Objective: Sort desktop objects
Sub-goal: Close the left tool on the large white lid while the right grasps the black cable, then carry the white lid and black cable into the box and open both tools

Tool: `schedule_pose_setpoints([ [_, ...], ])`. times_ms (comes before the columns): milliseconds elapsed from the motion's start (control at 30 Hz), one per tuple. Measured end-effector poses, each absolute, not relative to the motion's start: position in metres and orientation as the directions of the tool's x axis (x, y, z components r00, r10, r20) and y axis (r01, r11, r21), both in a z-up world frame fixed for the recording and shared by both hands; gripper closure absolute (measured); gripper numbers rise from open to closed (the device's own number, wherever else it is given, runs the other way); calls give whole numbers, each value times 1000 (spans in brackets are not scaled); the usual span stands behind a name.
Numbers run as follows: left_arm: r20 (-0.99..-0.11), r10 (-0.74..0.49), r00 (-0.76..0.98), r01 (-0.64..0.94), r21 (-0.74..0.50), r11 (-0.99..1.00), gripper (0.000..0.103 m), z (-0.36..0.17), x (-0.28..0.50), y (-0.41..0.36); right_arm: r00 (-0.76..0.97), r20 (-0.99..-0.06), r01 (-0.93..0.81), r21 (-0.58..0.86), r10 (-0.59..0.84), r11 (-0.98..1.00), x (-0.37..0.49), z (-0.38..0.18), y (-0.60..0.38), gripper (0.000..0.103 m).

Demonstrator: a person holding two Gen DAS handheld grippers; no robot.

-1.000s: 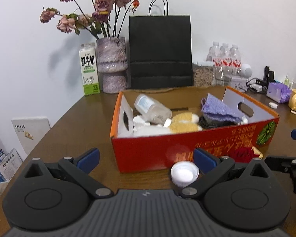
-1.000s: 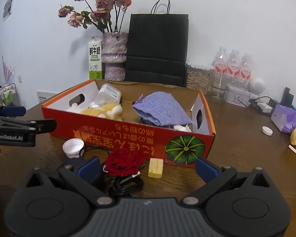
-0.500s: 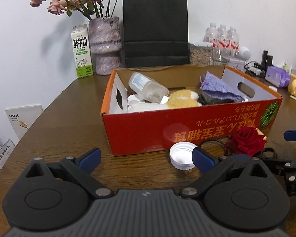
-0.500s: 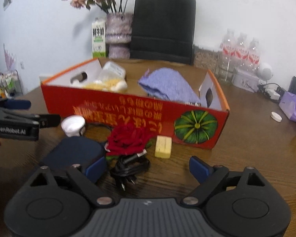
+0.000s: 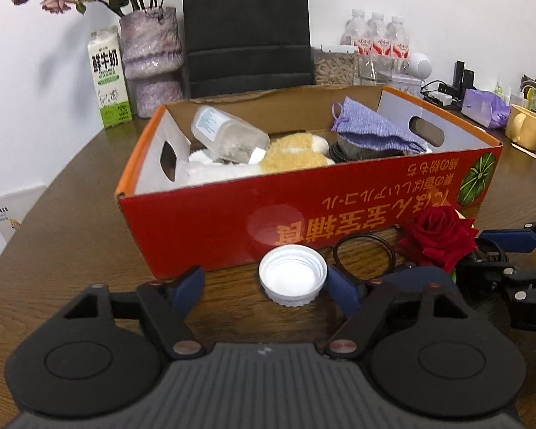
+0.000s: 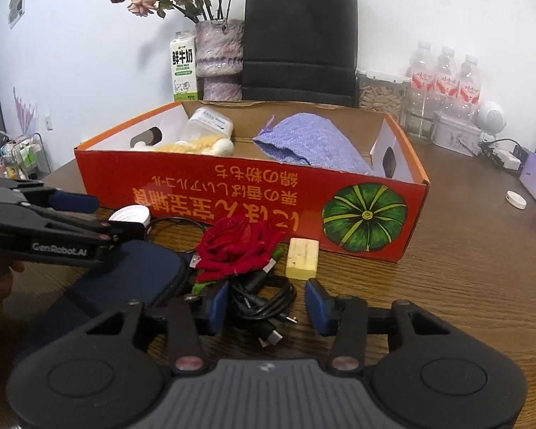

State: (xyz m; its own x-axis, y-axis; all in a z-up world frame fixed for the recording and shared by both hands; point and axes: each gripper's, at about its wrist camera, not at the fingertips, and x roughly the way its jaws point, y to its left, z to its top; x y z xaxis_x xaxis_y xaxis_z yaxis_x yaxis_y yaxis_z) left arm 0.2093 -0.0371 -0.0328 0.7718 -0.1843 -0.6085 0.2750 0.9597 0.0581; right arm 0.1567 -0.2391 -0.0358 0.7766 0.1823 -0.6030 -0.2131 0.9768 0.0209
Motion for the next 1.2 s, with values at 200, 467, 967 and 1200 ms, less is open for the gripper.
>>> schedule_pose_setpoints([
  [200,-609,-208,765,279,23,960,46,-35,212,-36,777,-600,-219,24,190,975,156,-36,-239,61],
  [467,-596,-217,773,288,26,957,62,-36,209,-41,781,-598,-209,20,179,978,156,-35,-238,66],
  [967,-494,-196,847,232,12,973,62,-11,183,-33,828,-540,-171,13,151,985,133,-20,-250,66],
  [1200,-419,-199,886,221,5,975,62,17,181,-33,878,-462,-143,2,128,990,130,10,-259,66],
])
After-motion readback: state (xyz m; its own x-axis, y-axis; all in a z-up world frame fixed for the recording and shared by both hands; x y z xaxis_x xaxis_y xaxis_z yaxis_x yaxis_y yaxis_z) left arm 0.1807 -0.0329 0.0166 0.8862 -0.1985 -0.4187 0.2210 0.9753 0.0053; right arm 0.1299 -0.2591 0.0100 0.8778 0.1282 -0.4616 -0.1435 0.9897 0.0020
